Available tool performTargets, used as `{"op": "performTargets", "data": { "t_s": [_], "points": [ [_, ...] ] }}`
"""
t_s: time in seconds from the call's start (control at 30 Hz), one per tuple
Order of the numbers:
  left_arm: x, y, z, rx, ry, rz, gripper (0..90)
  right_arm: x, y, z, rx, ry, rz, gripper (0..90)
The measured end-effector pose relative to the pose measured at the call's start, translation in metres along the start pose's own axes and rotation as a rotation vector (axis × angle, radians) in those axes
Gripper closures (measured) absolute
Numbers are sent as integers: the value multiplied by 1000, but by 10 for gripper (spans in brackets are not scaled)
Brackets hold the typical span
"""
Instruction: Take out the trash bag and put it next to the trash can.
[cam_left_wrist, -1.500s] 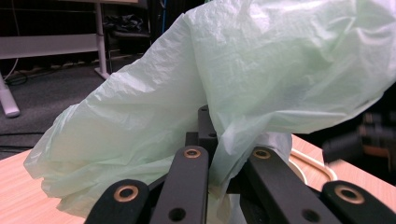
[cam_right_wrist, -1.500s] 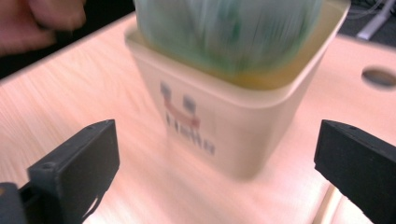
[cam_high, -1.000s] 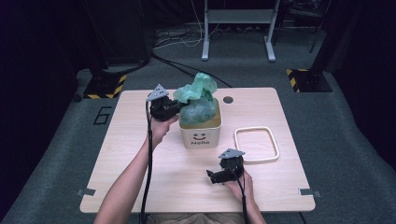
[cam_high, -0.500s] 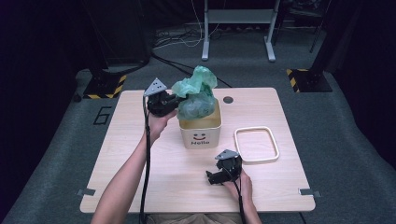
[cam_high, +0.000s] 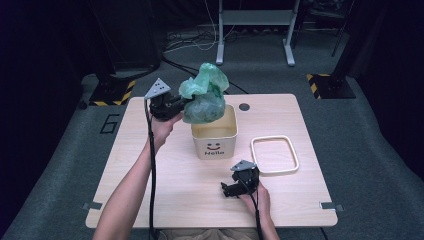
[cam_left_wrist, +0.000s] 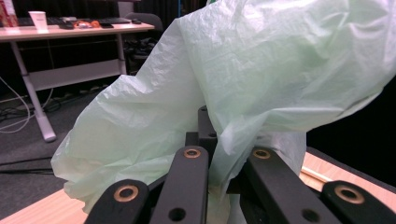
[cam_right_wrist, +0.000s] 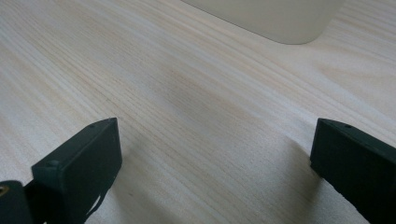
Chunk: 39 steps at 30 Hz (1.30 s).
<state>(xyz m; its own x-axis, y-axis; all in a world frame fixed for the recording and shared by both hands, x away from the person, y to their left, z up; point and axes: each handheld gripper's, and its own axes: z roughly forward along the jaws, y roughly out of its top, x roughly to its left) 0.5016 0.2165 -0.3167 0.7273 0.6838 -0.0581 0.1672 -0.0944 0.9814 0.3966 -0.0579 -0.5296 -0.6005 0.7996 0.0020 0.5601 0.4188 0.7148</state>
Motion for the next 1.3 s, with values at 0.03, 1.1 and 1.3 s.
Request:
{"op": "performTargets", "data": {
  "t_s": [0.03,1.1,1.3],
  "points": [
    [1,1,-2,-3,4,3,896,0,0,0,0,0,1,14],
    [60,-19,-58,11,204,-29,895,0,0,0,-2,-4,1,19],
    [70,-29,-63,24,241,-50,896,0,0,0,-2,-5,2,19]
  ]
}}
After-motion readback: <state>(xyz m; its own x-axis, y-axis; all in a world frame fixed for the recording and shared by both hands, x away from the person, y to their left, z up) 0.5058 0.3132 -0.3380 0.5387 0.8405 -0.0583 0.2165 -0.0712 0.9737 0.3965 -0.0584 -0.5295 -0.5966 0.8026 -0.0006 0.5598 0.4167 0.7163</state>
